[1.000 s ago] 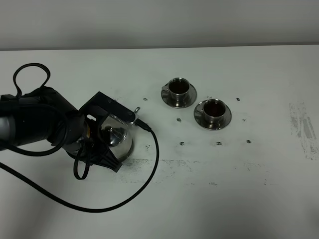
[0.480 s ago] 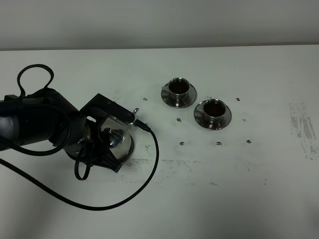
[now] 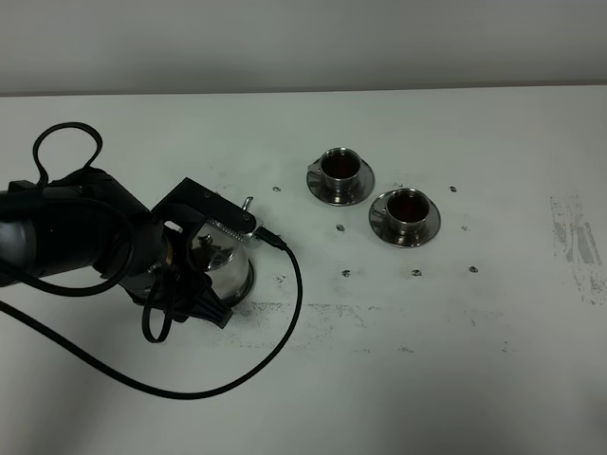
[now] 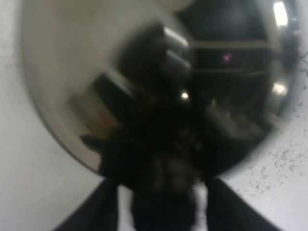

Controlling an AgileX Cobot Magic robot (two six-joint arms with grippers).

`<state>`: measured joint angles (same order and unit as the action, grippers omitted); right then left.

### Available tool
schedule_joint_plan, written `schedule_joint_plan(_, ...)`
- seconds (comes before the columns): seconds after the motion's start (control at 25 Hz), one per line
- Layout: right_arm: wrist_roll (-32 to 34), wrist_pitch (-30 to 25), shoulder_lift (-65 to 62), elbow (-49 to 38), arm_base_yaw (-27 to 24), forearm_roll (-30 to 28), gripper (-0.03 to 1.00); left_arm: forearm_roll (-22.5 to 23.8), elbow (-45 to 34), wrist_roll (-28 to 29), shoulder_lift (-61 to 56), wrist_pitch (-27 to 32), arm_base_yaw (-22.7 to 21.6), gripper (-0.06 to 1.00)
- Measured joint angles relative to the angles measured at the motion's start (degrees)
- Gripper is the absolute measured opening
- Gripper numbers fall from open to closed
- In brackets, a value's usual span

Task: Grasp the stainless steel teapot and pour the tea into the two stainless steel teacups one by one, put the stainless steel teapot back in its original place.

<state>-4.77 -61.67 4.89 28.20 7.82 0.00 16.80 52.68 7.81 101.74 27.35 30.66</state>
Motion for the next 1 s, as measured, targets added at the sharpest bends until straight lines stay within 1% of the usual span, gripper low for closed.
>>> schedule_joint_plan(0.08, 0.0, 0.0, 0.0, 0.0, 0.0, 0.0, 0.59, 0.0, 0.0, 0.1, 0.0, 0.0, 0.0, 0.50)
schedule_joint_plan(0.16, 0.0, 0.0, 0.0, 0.0, 0.0, 0.0, 0.59, 0.0, 0.0, 0.5, 0.0, 0.0, 0.0, 0.56)
schedule_joint_plan(0.24, 0.0, 0.0, 0.0, 0.0, 0.0, 0.0, 0.59, 0.0, 0.0, 1.4, 0.0, 0.2, 0.0, 0.58)
schedule_joint_plan(0.36, 0.0, 0.0, 0.0, 0.0, 0.0, 0.0, 0.59, -0.6, 0.0, 2.3, -0.3, 1.1, 0.0, 0.60)
schedule_joint_plan(0.56, 0.0, 0.0, 0.0, 0.0, 0.0, 0.3, 0.59, -1.3, 0.0, 2.8, -3.9, 4.3, 0.0, 0.60)
schedule_joint_plan(0.84, 0.0, 0.0, 0.0, 0.0, 0.0, 0.0, 0.59, -1.4, 0.0, 2.8, -12.3, 10.3, 0.2, 0.60)
schedule_joint_plan(1.0, 0.0, 0.0, 0.0, 0.0, 0.0, 0.3, 0.59, -2.7, 0.0, 2.8, -18.0, 12.6, 0.7, 0.60)
